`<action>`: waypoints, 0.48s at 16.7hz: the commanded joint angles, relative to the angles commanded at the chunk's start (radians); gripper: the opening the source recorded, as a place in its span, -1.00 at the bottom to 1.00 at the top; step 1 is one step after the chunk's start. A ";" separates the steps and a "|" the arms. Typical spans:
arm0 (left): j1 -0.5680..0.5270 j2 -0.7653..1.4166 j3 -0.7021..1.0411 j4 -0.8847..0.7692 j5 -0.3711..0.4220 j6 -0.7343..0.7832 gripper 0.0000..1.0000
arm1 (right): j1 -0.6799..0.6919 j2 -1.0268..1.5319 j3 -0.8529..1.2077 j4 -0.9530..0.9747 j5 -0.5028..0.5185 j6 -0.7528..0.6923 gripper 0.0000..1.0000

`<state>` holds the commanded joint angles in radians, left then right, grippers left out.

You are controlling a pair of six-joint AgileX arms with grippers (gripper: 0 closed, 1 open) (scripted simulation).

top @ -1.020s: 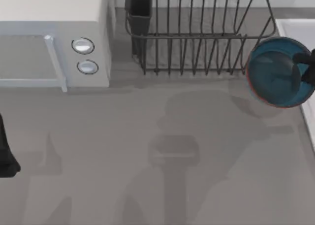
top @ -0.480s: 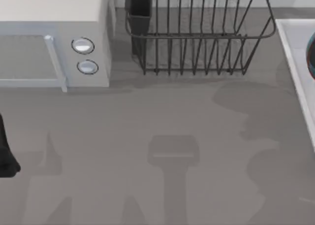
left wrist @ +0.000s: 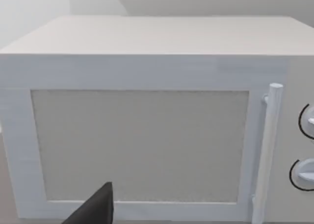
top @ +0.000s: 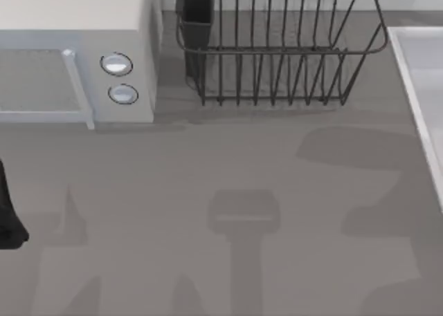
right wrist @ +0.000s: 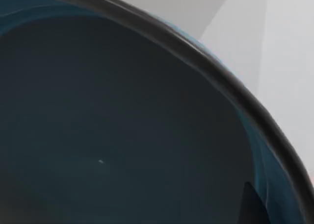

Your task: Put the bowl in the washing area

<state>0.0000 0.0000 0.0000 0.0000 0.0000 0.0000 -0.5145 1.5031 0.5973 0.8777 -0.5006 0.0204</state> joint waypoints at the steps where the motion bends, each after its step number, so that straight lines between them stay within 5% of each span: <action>1: 0.000 0.000 0.000 0.000 0.000 0.000 1.00 | -0.008 -0.007 -0.001 0.019 -0.001 -0.001 -1.00; 8: 0.000 0.000 0.000 0.000 0.000 0.000 1.00 | -0.007 -0.004 0.002 0.029 -0.001 -0.001 -1.00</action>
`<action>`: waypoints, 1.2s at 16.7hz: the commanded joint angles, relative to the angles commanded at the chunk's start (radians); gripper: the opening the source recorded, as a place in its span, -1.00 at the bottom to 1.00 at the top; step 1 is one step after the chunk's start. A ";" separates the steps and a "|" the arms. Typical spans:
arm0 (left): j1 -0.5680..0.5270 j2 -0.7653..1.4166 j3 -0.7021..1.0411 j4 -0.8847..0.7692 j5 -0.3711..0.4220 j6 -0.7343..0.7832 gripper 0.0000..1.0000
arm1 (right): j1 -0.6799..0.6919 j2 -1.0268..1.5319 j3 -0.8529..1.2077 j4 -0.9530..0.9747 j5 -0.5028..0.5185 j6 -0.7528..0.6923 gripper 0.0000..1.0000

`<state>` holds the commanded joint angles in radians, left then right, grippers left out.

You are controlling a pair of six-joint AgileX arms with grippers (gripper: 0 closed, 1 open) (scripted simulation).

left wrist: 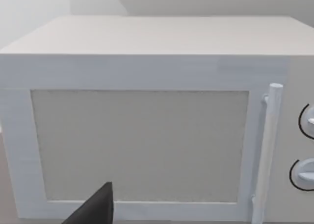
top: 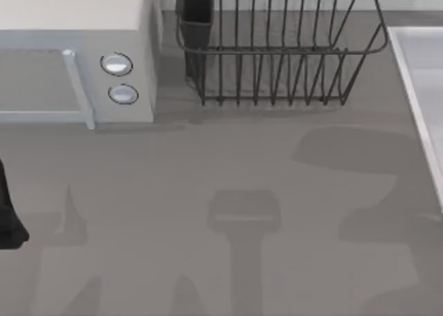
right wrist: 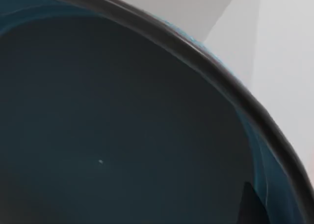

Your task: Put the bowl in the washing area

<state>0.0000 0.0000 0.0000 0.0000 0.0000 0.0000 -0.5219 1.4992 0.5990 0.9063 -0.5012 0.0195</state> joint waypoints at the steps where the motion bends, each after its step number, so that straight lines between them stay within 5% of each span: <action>1: 0.000 0.000 0.000 0.000 0.000 0.000 1.00 | 0.000 0.012 -0.001 0.012 -0.001 0.000 -1.00; 13: 0.000 0.000 0.000 0.000 0.000 0.000 1.00 | -0.009 0.623 -0.093 0.726 0.004 -0.005 -1.00; 20: 0.000 0.000 0.000 0.000 0.000 0.000 1.00 | -0.006 0.717 -0.110 0.828 0.009 -0.005 -1.00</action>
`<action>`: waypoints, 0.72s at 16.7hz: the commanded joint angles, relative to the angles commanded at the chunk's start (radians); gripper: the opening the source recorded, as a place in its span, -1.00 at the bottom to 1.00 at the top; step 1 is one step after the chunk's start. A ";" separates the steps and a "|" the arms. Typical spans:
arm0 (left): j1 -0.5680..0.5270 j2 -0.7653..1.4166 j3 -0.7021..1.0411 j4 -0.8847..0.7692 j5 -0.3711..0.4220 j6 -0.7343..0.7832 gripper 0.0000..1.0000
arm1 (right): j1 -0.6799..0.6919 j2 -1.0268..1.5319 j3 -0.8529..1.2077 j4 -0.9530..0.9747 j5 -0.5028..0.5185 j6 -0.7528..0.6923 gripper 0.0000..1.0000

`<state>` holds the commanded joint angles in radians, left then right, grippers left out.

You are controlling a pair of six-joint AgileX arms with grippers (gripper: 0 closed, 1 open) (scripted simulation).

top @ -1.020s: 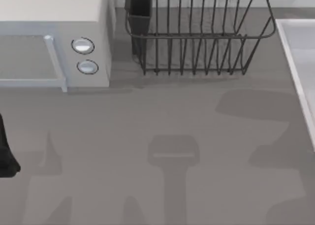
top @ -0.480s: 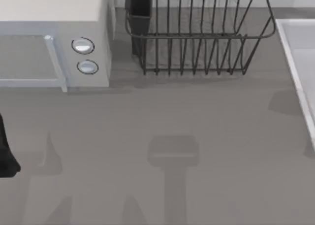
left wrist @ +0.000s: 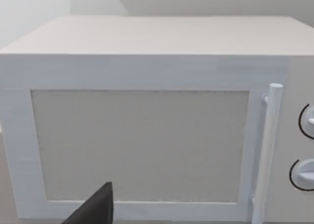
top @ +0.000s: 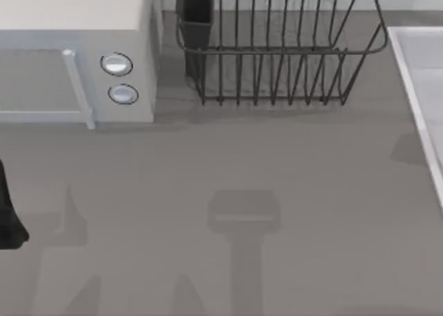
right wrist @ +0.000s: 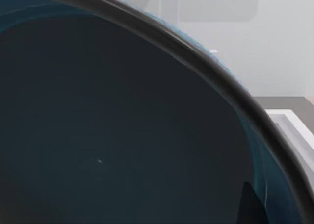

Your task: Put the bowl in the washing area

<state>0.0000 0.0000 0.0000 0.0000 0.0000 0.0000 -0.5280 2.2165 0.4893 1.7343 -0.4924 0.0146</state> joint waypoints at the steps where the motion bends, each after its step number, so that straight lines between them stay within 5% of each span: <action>1: 0.000 0.000 0.000 0.000 0.000 0.000 1.00 | 0.000 0.000 0.000 0.000 0.000 0.000 -1.00; 12: 0.000 0.000 0.000 0.000 0.000 0.000 1.00 | 0.000 0.000 0.000 0.000 0.000 0.000 0.66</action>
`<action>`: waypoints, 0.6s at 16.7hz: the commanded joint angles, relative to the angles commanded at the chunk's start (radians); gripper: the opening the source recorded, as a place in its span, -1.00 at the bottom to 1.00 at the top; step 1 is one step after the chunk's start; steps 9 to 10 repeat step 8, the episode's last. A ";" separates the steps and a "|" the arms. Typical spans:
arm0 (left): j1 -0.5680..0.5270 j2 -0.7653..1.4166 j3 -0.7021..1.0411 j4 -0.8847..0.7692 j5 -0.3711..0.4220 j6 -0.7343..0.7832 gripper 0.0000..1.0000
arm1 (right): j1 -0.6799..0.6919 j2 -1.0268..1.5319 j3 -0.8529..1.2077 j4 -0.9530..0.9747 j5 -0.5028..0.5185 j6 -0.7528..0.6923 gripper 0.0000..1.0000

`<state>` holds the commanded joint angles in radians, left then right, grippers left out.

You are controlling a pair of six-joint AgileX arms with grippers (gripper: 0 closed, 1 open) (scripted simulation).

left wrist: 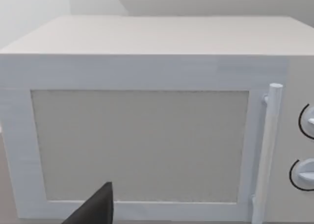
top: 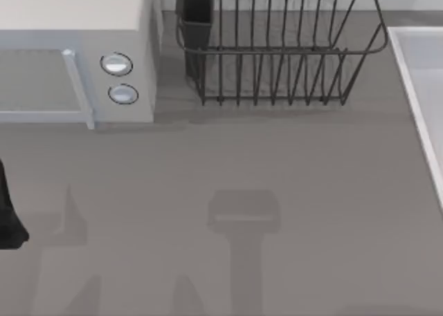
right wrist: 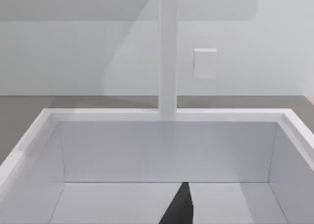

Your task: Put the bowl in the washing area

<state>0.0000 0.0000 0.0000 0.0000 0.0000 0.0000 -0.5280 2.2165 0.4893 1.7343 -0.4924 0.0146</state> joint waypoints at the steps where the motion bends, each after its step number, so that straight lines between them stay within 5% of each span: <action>1: 0.000 0.000 0.000 0.000 0.000 0.000 1.00 | 0.000 0.000 0.000 0.000 0.000 0.000 0.81; 3: 0.000 0.000 0.000 0.000 0.000 0.000 1.00 | 0.000 0.000 0.000 0.000 0.000 0.000 1.00; 10: 0.000 0.000 0.000 0.000 0.000 0.000 1.00 | 0.000 0.000 0.000 0.000 0.000 0.000 1.00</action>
